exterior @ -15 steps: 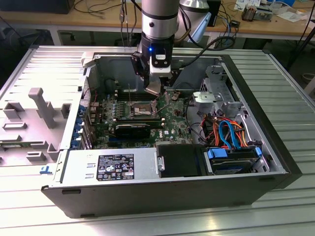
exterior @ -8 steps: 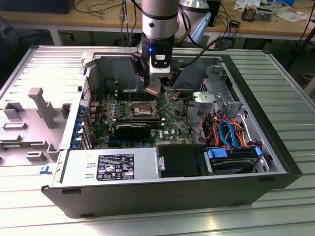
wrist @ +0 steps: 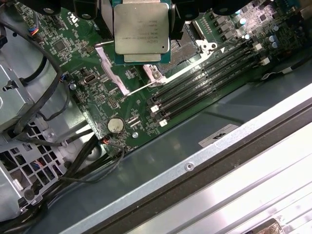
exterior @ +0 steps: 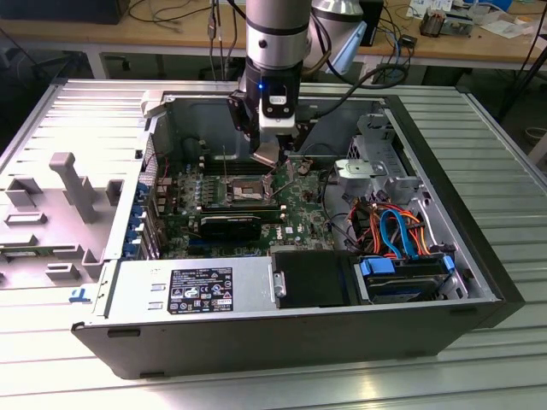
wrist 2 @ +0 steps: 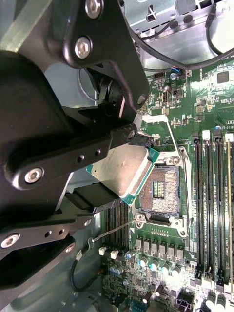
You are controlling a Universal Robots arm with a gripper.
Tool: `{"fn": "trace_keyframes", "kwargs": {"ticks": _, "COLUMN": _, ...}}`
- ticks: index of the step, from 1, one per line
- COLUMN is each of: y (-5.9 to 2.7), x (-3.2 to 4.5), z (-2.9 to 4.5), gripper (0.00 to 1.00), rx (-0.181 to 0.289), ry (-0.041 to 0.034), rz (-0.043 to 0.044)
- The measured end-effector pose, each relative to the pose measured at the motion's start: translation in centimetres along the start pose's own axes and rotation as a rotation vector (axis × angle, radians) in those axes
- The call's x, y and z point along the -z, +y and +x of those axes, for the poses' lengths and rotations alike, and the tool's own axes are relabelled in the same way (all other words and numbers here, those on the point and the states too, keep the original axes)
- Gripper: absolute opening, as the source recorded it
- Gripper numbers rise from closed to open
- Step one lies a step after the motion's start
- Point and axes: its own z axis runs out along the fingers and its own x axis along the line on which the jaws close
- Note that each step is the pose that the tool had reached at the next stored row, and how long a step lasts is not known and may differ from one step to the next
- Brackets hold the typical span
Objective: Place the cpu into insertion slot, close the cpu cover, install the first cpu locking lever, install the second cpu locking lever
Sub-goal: 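Place the cpu into insertion slot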
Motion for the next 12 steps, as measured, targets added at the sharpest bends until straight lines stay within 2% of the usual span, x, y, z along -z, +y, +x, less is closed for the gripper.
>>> {"fn": "trace_keyframes", "kwargs": {"ticks": 12, "y": 0.00, "x": -0.08, "z": 0.00, "gripper": 0.55, "rx": -0.012, "ry": -0.0006, "rz": -0.0002}}
